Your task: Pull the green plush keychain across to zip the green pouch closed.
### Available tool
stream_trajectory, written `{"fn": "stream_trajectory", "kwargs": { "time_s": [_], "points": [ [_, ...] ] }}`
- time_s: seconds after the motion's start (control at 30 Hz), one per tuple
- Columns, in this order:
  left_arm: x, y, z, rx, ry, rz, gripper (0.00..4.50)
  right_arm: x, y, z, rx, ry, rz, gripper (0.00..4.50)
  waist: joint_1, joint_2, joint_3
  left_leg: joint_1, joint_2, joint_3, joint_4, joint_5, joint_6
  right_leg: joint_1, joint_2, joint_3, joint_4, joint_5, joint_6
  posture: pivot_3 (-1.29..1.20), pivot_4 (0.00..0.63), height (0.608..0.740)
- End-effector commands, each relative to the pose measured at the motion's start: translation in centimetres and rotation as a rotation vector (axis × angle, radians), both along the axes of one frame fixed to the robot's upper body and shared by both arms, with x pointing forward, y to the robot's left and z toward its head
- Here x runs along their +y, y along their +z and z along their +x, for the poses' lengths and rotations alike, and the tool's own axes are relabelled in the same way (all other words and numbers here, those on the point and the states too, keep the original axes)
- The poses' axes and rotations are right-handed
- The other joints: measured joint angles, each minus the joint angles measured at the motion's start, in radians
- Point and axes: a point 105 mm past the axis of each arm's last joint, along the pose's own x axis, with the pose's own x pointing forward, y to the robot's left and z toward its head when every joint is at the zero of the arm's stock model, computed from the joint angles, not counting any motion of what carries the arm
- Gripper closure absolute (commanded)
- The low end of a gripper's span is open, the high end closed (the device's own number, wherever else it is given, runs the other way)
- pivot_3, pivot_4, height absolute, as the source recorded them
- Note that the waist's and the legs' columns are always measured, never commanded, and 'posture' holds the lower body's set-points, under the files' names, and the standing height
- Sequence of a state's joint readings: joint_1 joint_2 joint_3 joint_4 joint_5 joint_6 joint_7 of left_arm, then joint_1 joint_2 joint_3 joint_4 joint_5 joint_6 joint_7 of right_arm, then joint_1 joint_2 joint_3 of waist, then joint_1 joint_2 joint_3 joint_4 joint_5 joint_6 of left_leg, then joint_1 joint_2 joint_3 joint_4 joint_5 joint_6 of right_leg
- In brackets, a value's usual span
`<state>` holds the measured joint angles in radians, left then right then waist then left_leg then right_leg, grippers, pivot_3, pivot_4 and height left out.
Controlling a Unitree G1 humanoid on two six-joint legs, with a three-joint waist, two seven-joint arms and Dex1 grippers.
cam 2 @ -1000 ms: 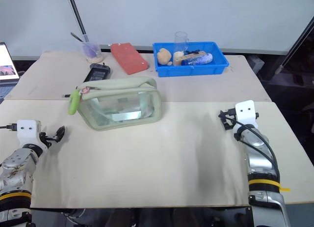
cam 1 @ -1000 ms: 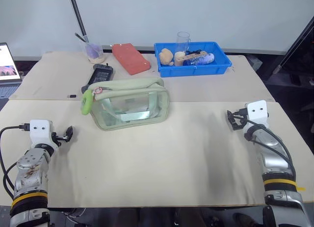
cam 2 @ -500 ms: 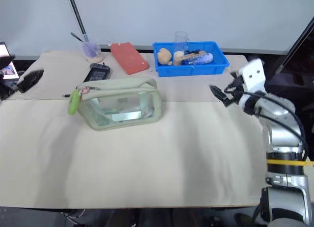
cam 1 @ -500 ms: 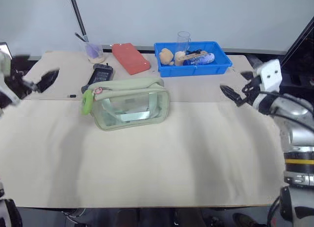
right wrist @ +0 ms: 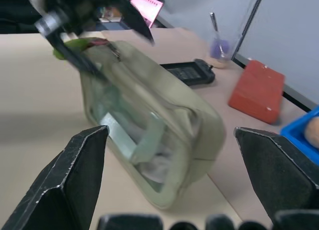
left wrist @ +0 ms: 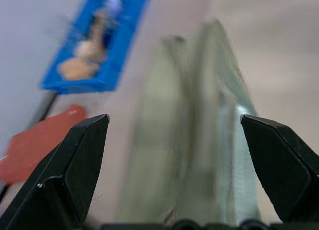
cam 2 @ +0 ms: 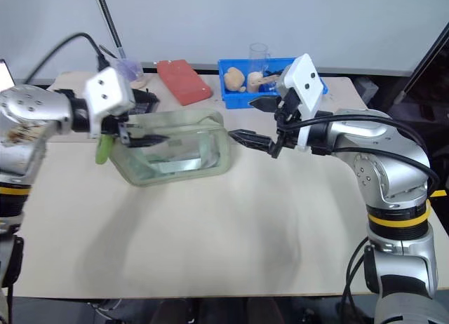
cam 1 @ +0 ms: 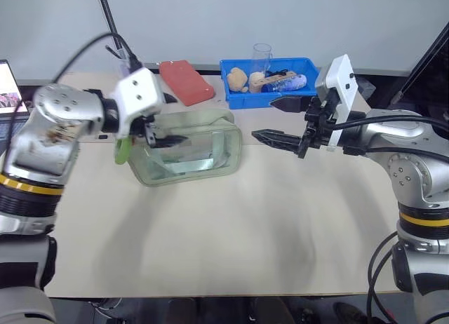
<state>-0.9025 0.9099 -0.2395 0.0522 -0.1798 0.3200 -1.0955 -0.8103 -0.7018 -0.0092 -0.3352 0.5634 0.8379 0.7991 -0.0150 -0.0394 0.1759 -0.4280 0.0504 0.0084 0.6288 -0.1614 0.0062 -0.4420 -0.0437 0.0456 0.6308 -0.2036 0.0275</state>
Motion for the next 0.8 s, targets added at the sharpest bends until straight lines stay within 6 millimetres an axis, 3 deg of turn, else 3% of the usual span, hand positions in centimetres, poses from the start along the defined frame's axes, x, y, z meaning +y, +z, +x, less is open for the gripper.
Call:
{"fn": "stream_trajectory", "kwargs": {
  "time_s": [0.03, 0.1, 0.33, 0.37, 0.6, 0.8],
  "points": [
    [0.4, 1.1, 0.7, -0.102, -0.013, 0.093, 0.25, 0.0, 0.7, -0.8, -0.056, -0.013, -0.020, 0.01, -0.001, 0.000, 0.000, -0.001, 0.000, 0.000, 0.000, 0.000, 0.000, -0.001, 0.000, 0.000, 0.000, 0.000, 0.000, 0.00, 0.150, 0.740],
    [0.5, 1.0, 0.8, -0.110, -0.026, 0.112, 0.83, -0.1, 0.7, -1.0, -0.059, -0.017, -0.023, 0.00, 0.000, 0.000, 0.000, -0.001, 0.000, 0.000, 0.001, 0.000, 0.000, -0.001, 0.000, 0.000, 0.000, 0.000, 0.000, 0.00, 0.150, 0.740],
    [0.1, 1.4, 0.9, -0.130, -0.068, 0.113, 4.16, -0.2, 0.5, -1.2, -0.057, -0.037, -0.026, 0.00, 0.001, 0.000, 0.000, -0.003, 0.000, 0.000, 0.003, 0.000, 0.000, -0.001, 0.000, 0.000, 0.001, 0.000, 0.001, 0.00, 0.150, 0.740],
    [0.0, 1.4, 0.9, -0.135, -0.077, 0.112, 4.43, -0.3, 0.5, -1.2, -0.056, -0.038, -0.028, 0.00, 0.002, 0.000, 0.000, -0.003, 0.000, 0.000, 0.003, 0.000, 0.000, -0.001, 0.000, 0.000, 0.001, 0.000, 0.001, 0.00, 0.150, 0.740],
    [-1.2, 0.5, -1.8, -0.151, -0.342, 0.202, 4.43, -1.1, 0.2, -0.8, -0.047, -0.027, -0.072, 0.00, 0.002, 0.000, 0.000, -0.003, 0.000, 0.000, 0.004, 0.000, 0.000, -0.001, 0.000, 0.000, 0.001, 0.000, 0.000, 0.00, 0.150, 0.740],
    [-1.8, 0.2, -2.1, -0.181, -0.439, 0.194, 4.43, -1.0, -0.2, -0.7, -0.040, 0.002, -0.095, 0.00, 0.002, 0.000, 0.000, -0.003, 0.000, 0.000, 0.004, 0.000, 0.000, -0.001, 0.000, 0.000, 0.002, 0.001, 0.000, 0.00, 0.150, 0.740]
  ]
}}
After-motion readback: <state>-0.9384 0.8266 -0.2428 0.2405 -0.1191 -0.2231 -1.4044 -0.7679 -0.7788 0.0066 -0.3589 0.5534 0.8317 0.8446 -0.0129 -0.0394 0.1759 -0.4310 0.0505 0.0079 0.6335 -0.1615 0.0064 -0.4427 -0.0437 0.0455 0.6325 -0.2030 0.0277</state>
